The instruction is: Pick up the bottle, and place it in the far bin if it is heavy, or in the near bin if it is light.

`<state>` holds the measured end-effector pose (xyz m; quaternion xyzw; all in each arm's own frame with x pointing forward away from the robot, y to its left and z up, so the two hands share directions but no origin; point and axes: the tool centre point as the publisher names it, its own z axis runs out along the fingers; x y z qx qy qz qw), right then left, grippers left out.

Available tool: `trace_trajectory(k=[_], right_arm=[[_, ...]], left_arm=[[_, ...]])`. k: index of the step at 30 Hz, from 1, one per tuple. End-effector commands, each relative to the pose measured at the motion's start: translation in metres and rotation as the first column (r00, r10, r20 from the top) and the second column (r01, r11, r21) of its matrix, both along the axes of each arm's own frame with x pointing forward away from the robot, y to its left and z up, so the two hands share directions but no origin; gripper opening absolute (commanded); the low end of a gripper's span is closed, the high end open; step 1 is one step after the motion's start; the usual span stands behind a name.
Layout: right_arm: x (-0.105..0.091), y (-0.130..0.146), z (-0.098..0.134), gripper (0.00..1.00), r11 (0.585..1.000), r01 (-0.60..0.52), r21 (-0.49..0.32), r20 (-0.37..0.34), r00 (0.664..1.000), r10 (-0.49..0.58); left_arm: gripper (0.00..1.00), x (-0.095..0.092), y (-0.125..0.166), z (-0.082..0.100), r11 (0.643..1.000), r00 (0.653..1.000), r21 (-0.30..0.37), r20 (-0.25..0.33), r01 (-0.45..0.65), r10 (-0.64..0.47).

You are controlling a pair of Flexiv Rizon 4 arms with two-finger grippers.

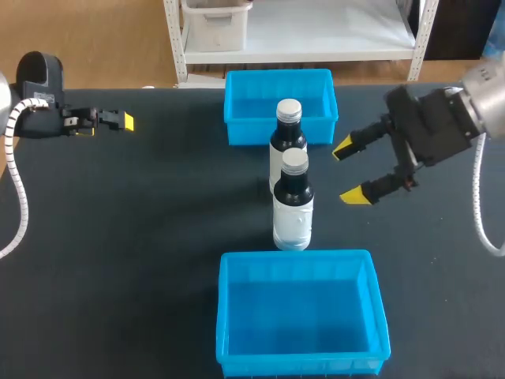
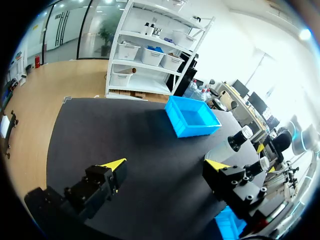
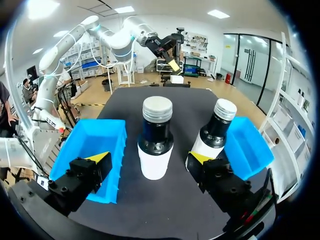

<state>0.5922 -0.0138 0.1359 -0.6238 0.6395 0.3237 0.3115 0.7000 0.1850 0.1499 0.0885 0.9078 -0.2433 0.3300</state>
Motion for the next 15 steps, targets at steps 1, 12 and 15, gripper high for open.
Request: trace_trajectory(k=[1, 12, 15], right_arm=[[0.005, 0.014, -0.002, 1.00, 1.000, -0.012, 0.001, -0.013, 1.000, 0.012], [0.006, 0.037, -0.006, 1.00, 0.999, -0.034, 0.002, -0.038, 0.999, 0.034], [0.006, 0.040, -0.007, 1.00, 1.000, -0.027, 0.006, -0.050, 0.998, 0.028]], left_arm=[[1.00, 0.000, 0.000, 0.000, 1.000, 1.000, 0.000, 0.000, 0.000, 0.000], [1.00, 0.000, 0.000, 0.000, 1.000, 1.000, 0.000, 0.000, 0.000, 0.000], [1.00, 0.000, 0.000, 0.000, 1.000, 1.000, 0.000, 0.000, 0.000, 0.000]])
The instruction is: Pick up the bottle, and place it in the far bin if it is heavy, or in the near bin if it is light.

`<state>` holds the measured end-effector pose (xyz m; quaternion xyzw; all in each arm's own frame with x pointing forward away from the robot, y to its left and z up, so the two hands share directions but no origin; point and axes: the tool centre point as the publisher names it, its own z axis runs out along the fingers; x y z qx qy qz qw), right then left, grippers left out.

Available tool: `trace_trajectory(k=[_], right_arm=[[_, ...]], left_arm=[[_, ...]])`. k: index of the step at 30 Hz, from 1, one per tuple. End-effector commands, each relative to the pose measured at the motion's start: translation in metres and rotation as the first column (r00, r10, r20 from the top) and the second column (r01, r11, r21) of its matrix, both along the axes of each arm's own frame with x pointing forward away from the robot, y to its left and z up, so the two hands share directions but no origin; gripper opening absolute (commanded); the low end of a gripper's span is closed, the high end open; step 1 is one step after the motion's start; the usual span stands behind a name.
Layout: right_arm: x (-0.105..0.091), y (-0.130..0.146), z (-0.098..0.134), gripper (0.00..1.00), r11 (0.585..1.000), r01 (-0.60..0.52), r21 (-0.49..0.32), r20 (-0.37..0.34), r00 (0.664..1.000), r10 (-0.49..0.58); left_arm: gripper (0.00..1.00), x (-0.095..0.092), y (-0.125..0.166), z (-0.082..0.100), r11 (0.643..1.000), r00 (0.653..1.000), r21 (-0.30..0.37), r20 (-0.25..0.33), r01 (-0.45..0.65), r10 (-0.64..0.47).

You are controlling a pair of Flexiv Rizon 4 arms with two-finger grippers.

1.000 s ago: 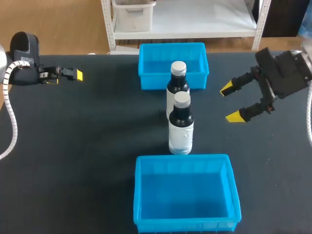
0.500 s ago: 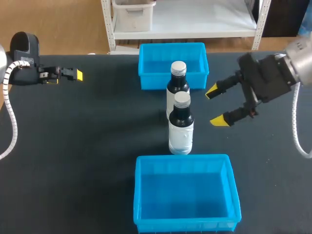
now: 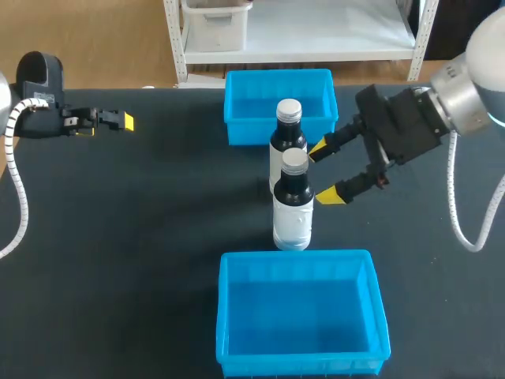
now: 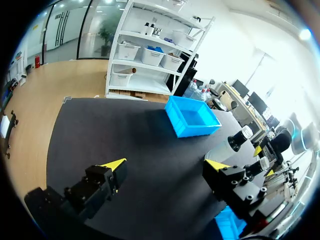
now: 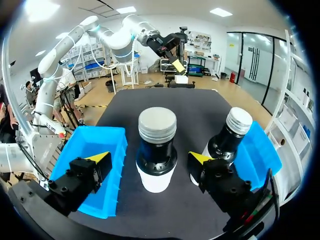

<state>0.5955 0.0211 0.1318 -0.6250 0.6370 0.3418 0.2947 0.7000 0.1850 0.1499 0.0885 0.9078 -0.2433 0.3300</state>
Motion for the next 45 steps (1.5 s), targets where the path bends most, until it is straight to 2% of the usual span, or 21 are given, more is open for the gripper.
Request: trace_trajectory(k=[1, 20, 29, 45], right_arm=[[0.003, 0.007, -0.003, 1.00, 1.000, 0.001, 0.003, -0.010, 1.000, -0.001], [0.005, 0.027, -0.010, 1.00, 1.000, -0.004, 0.006, -0.016, 1.000, 0.004], [0.006, 0.036, -0.011, 1.00, 0.999, 0.034, 0.022, -0.030, 0.999, -0.033], [0.007, 0.040, -0.014, 1.00, 0.998, 0.052, 0.025, -0.029, 0.998, -0.051]], left_arm=[[1.00, 0.000, 0.000, 0.000, 1.000, 1.000, 0.000, 0.000, 0.000, 0.000], [1.00, 0.000, 0.000, 0.000, 1.000, 1.000, 0.000, 0.000, 0.000, 0.000], [1.00, 0.000, 0.000, 0.000, 1.000, 1.000, 0.000, 0.000, 0.000, 0.000], [1.00, 0.000, 0.000, 0.000, 1.000, 1.000, 0.000, 0.000, 0.000, 0.000]])
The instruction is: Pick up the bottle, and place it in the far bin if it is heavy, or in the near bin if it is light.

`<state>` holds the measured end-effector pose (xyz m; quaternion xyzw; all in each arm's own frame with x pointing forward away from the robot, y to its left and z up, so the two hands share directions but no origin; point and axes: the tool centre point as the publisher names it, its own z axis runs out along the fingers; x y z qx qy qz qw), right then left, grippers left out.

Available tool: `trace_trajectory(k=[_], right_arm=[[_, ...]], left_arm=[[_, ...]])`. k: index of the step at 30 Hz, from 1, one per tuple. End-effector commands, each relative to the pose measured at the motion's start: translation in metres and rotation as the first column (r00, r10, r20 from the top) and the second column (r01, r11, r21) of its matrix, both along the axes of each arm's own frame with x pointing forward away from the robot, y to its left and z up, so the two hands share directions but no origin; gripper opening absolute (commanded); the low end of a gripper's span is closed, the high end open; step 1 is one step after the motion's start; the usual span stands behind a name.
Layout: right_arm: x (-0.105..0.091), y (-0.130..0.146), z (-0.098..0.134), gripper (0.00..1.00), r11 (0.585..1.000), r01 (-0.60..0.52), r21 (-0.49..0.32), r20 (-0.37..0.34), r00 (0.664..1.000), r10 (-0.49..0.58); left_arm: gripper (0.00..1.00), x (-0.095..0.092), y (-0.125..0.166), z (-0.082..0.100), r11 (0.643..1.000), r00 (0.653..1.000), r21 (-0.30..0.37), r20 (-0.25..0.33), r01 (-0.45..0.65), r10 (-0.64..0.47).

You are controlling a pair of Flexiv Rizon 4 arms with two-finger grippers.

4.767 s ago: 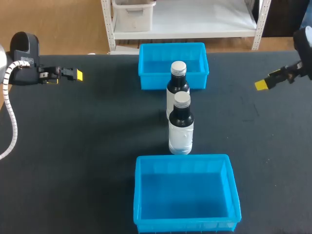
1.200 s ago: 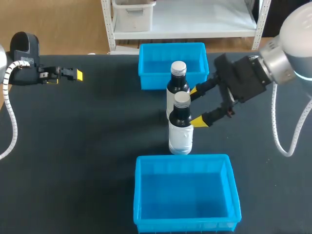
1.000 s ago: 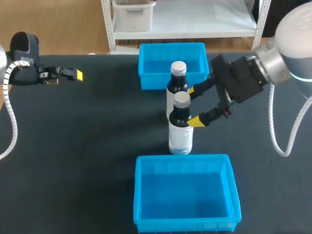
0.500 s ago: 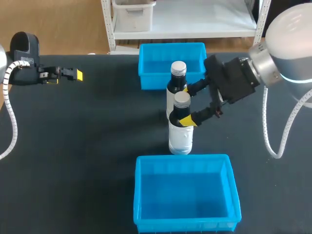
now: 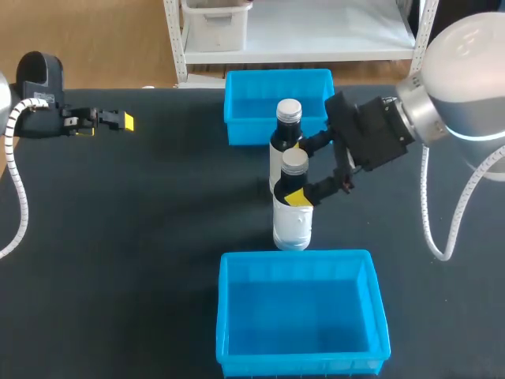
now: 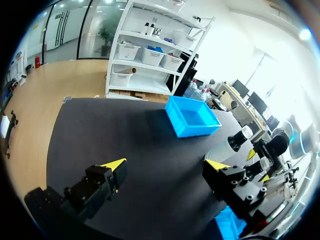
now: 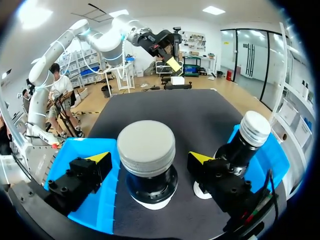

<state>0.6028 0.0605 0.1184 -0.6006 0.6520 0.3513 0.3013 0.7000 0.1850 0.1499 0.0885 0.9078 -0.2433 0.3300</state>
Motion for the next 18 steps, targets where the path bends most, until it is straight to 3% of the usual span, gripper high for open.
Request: trace_trajectory(k=[1, 3, 4, 8, 9, 10, 14, 16, 18], right_arm=[[-0.0002, 0.0010, -0.0007, 1.00, 1.000, 0.003, 0.002, 0.001, 1.000, -0.003], [-0.0002, 0.0010, -0.0007, 1.00, 1.000, 0.004, 0.003, 0.000, 1.000, -0.004], [-0.0003, 0.0010, -0.0007, 0.94, 1.000, 0.004, 0.003, 0.000, 1.000, -0.004], [-0.0005, 0.0007, -0.0012, 0.98, 1.000, 0.005, 0.001, -0.001, 1.000, -0.005], [-0.0005, 0.0007, -0.0014, 0.95, 1.000, 0.005, 0.000, -0.001, 1.000, -0.005], [-0.0005, 0.0007, -0.0015, 0.87, 1.000, 0.005, 0.000, -0.001, 1.000, -0.005], [-0.0005, 0.0007, -0.0017, 0.81, 1.000, 0.005, 0.000, -0.001, 1.000, -0.005], [-0.0004, 0.0007, -0.0018, 0.67, 1.000, 0.005, 0.001, -0.002, 1.000, -0.005], [-0.0004, 0.0007, -0.0019, 0.67, 1.000, 0.005, 0.001, -0.002, 1.000, -0.005]], left_arm=[[1.00, 0.0000, 0.0000, 0.0000, 1.000, 1.000, 0.000, 0.000, 0.000, 0.000], [1.00, 0.0000, 0.0000, 0.0000, 1.000, 1.000, 0.000, 0.000, 0.000, 0.000], [1.00, 0.0000, 0.0000, 0.0000, 1.000, 1.000, 0.000, 0.000, 0.000, 0.000], [1.00, 0.0000, 0.0000, 0.0000, 1.000, 1.000, 0.000, 0.000, 0.000, 0.000], [1.00, 0.0000, 0.0000, 0.0000, 1.000, 1.000, 0.000, 0.000, 0.000, 0.000], [1.00, 0.0000, 0.0000, 0.0000, 1.000, 1.000, 0.000, 0.000, 0.000, 0.000], [1.00, 0.0000, 0.0000, 0.0000, 1.000, 1.000, 0.000, 0.000, 0.000, 0.000], [1.00, 0.0000, 0.0000, 0.0000, 1.000, 1.000, 0.000, 0.000, 0.000, 0.000], [1.00, 0.0000, 0.0000, 0.0000, 1.000, 1.000, 0.000, 0.000, 0.000, 0.000]])
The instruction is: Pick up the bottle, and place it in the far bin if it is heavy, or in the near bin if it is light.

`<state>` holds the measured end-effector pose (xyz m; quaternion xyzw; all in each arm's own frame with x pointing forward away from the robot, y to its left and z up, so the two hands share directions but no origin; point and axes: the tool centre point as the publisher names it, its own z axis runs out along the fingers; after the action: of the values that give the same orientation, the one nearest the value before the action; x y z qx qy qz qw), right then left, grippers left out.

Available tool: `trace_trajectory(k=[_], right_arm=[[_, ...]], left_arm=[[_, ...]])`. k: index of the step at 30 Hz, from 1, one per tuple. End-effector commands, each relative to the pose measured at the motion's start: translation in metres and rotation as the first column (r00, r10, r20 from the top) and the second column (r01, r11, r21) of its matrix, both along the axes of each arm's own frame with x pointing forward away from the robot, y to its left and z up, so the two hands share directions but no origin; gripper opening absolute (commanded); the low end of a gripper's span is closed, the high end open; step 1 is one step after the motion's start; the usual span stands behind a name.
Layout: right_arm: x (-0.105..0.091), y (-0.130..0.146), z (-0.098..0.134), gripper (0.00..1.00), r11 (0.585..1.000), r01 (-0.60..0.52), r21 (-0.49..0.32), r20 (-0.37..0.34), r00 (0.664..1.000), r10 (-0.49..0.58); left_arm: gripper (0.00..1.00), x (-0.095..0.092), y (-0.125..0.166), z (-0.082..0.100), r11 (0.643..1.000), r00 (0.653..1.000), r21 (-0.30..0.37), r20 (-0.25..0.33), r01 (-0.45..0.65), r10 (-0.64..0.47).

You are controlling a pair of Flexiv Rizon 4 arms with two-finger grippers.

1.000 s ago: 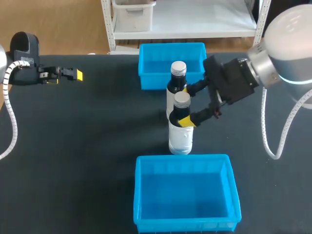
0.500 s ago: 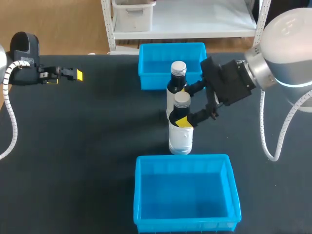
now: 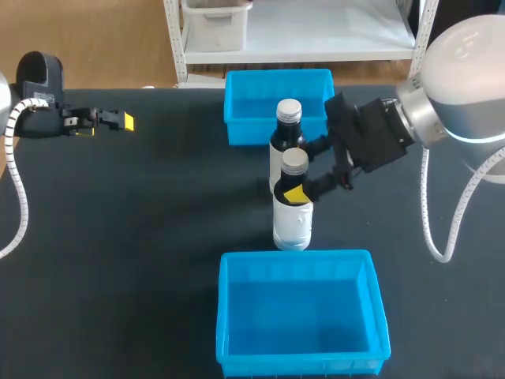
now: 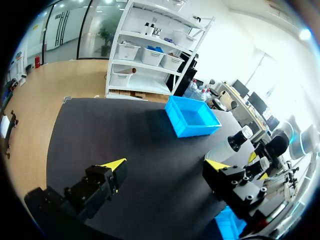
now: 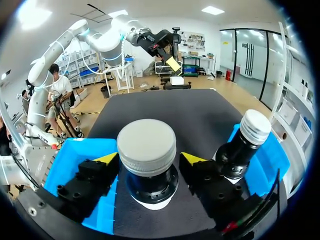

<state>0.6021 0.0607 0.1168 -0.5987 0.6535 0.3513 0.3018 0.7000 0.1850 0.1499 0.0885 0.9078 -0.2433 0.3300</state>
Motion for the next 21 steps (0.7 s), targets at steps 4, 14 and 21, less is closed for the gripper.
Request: trace_trajectory(k=[4, 14, 21], right_arm=[[0.0003, 0.0005, -0.0005, 0.55, 1.000, -0.001, -0.001, -0.001, 1.000, 0.001], [-0.0001, 0.0010, -0.0007, 0.73, 1.000, -0.004, -0.002, -0.001, 1.000, 0.004], [0.0009, 0.0013, 0.0001, 0.61, 1.000, -0.001, 0.002, -0.001, 1.000, 0.001]], left_arm=[[1.00, 0.0000, 0.0000, 0.0000, 1.000, 1.000, 0.000, 0.000, 0.000, 0.000], [1.00, 0.0000, 0.0000, 0.0000, 1.000, 1.000, 0.000, 0.000, 0.000, 0.000], [1.00, 0.0000, 0.0000, 0.0000, 1.000, 1.000, 0.000, 0.000, 0.000, 0.000]])
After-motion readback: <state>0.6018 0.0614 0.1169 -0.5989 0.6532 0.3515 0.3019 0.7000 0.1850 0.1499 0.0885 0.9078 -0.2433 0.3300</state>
